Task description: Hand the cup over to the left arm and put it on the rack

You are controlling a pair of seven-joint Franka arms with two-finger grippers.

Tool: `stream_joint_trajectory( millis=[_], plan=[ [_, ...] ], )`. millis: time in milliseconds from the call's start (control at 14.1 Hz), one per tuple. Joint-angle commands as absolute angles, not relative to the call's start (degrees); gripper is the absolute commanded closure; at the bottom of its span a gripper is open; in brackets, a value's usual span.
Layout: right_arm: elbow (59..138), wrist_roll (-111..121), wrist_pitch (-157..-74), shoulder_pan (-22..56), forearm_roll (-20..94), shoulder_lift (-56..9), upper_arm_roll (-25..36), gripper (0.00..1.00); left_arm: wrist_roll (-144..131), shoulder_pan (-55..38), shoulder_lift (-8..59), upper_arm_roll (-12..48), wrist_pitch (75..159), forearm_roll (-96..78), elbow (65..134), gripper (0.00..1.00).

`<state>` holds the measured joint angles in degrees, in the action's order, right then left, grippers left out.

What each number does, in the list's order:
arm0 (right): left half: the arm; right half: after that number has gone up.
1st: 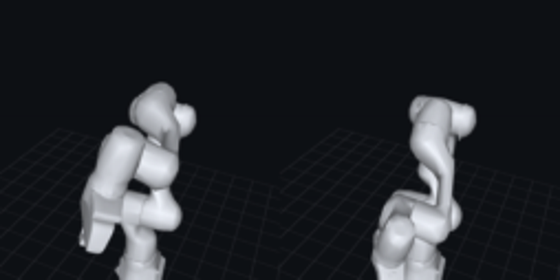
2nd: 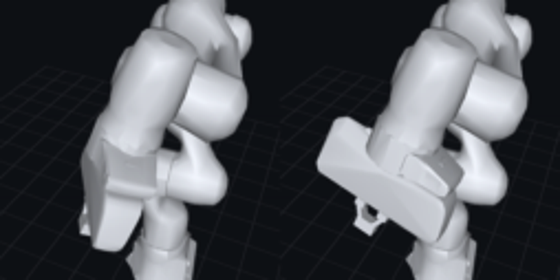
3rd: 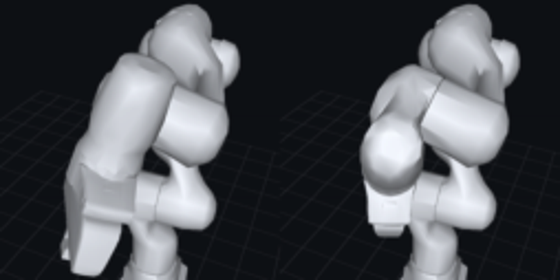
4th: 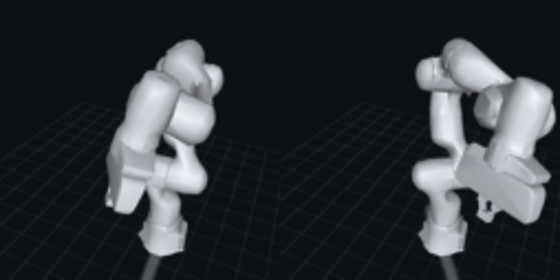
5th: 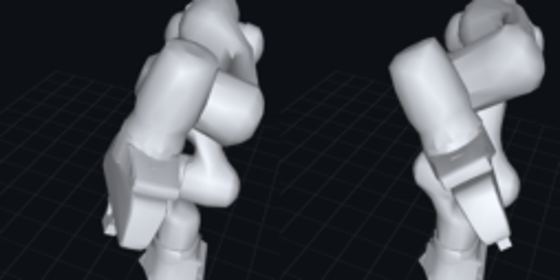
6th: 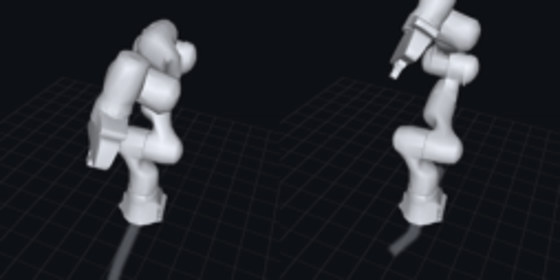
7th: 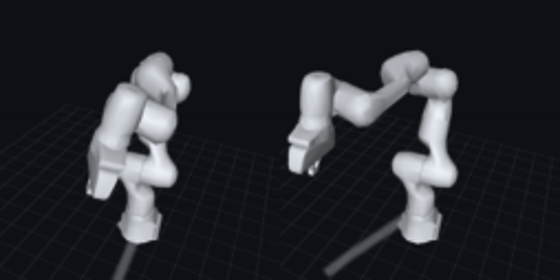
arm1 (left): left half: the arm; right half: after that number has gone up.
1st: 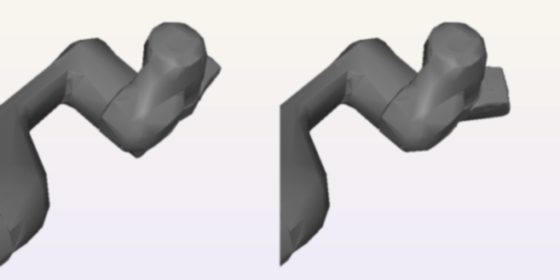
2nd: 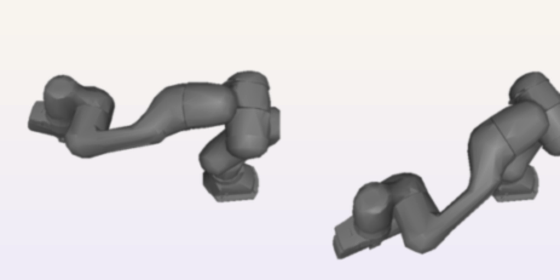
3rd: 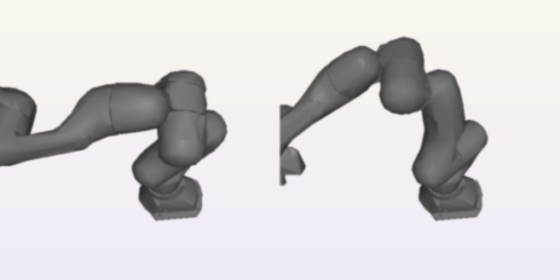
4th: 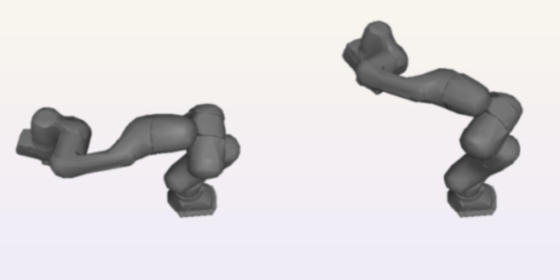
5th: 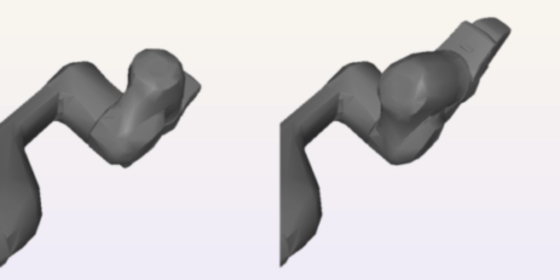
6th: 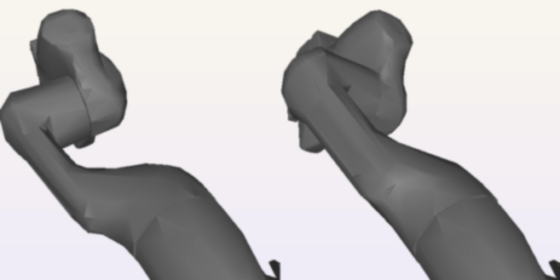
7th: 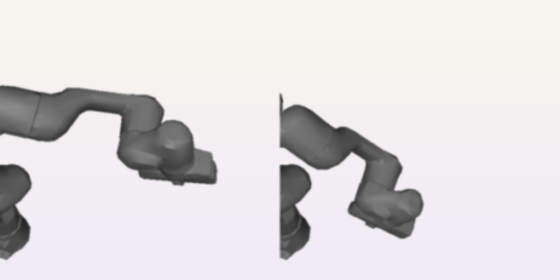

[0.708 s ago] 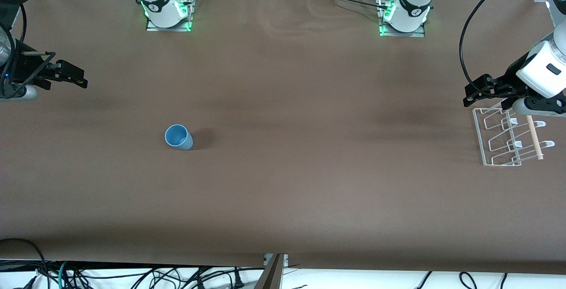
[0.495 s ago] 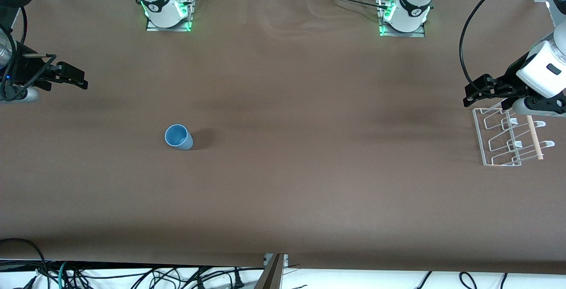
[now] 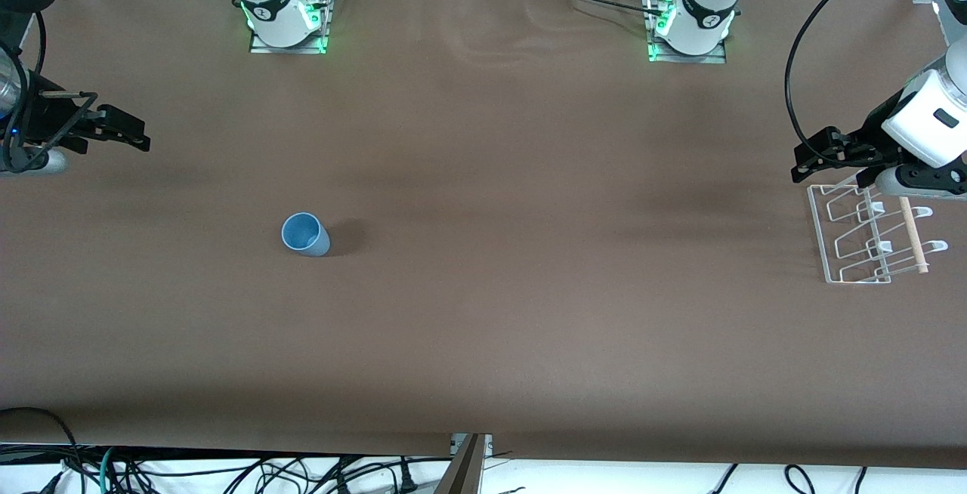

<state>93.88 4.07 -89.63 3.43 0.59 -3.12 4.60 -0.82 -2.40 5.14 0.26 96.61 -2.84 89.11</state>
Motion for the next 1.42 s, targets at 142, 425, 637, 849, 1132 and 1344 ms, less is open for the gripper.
stream_joint_trajectory(
  millis=[142, 425, 637, 849, 1132, 1344],
  plan=[
    [94.83, 4.48, -88.32, 4.57, -0.09, -7.89, 4.40, 0.00, -1.06, -2.90, 5.98, 0.18, 95.45, -4.04, 87.36, 0.00],
    [108.58, -0.85, -105.41, 9.66, 0.35, -9.58, 4.31, 0.00, -1.14, -3.16, 5.98, 0.18, 95.71, -4.04, 87.28, 0.00],
    [115.22, -1.76, -117.92, 11.25, 0.44, -11.59, 3.87, 0.01, -1.14, -3.08, 6.68, 0.18, 95.54, -4.04, 87.28, 0.00],
    [114.26, -2.37, -124.86, 12.39, 2.71, -16.07, 3.69, 0.01, -1.14, -3.08, 6.77, 0.18, 95.54, -4.04, 87.28, 0.00],
    [113.38, -4.75, -130.24, 14.59, 2.99, -20.21, 3.60, 0.01, -1.14, -2.99, 6.77, 0.18, 95.54, -3.96, 87.28, 0.00],
    [111.98, -4.40, -130.43, 14.59, 2.99, -21.62, 3.60, 0.01, -1.14, -3.08, 6.85, 0.18, 95.54, -4.04, 87.28, 0.00]
  ],
)
